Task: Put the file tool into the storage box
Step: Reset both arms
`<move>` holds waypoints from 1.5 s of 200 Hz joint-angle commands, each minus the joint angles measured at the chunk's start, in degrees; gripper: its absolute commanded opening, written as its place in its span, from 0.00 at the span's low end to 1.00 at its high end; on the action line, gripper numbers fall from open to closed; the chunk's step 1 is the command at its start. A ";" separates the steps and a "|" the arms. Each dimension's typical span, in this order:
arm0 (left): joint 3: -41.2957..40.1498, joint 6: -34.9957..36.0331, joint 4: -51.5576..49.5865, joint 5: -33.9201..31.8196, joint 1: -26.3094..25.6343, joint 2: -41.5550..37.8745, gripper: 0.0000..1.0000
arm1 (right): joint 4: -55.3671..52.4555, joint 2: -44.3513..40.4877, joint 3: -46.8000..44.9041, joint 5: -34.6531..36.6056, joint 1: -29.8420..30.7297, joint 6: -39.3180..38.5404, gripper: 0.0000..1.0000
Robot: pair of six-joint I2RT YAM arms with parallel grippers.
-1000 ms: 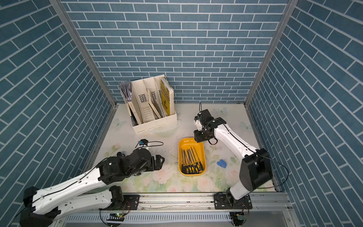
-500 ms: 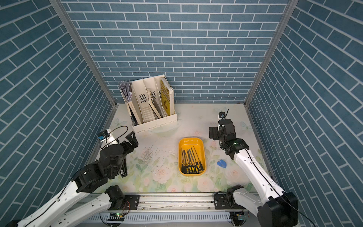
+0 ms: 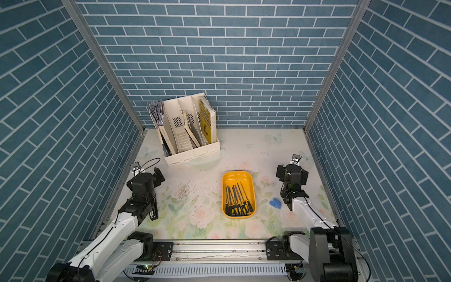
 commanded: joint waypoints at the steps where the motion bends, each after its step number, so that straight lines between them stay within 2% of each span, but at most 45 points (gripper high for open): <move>1: -3.43 7.15 21.78 0.56 1.39 4.95 1.00 | 20.84 1.68 -4.19 -0.57 -0.15 -3.63 1.00; 20: -2.21 7.53 25.85 1.79 2.30 14.77 1.00 | 28.26 5.31 -6.46 -1.59 -0.20 -4.57 1.00; 36: -3.19 7.05 32.55 4.41 2.38 20.25 1.00 | 37.57 8.52 -9.47 -2.90 -0.22 -6.58 1.00; 46: -3.35 6.70 36.79 3.81 2.38 23.61 1.00 | 40.32 10.46 -10.15 -3.20 -0.43 -6.14 1.00; 55: -1.91 6.42 37.59 3.21 2.40 25.85 1.00 | 42.99 12.56 -10.67 -4.54 -0.46 -6.70 1.00; 75: 1.06 10.86 39.28 5.33 2.52 30.37 0.97 | 50.29 18.03 -12.28 -6.85 -0.41 -7.69 1.00; 94: -1.45 11.77 46.93 7.49 3.81 32.67 0.97 | 56.73 21.28 -13.99 -7.17 1.03 -9.24 1.00; 146: -2.63 10.28 50.04 12.13 6.43 34.31 0.97 | 54.92 22.50 -12.40 -7.69 1.69 -10.57 1.00; 185: -5.52 10.61 56.76 12.07 6.36 36.28 0.98 | 53.98 22.54 -11.98 -7.98 1.64 -10.59 1.00; 216: -5.60 10.76 56.82 11.92 6.26 36.34 0.99 | 50.38 22.75 -10.12 -8.06 0.67 -8.95 1.00; 300: -5.30 10.76 56.49 11.71 6.18 36.50 1.00 | 50.33 22.61 -10.05 -8.59 0.24 -8.83 1.00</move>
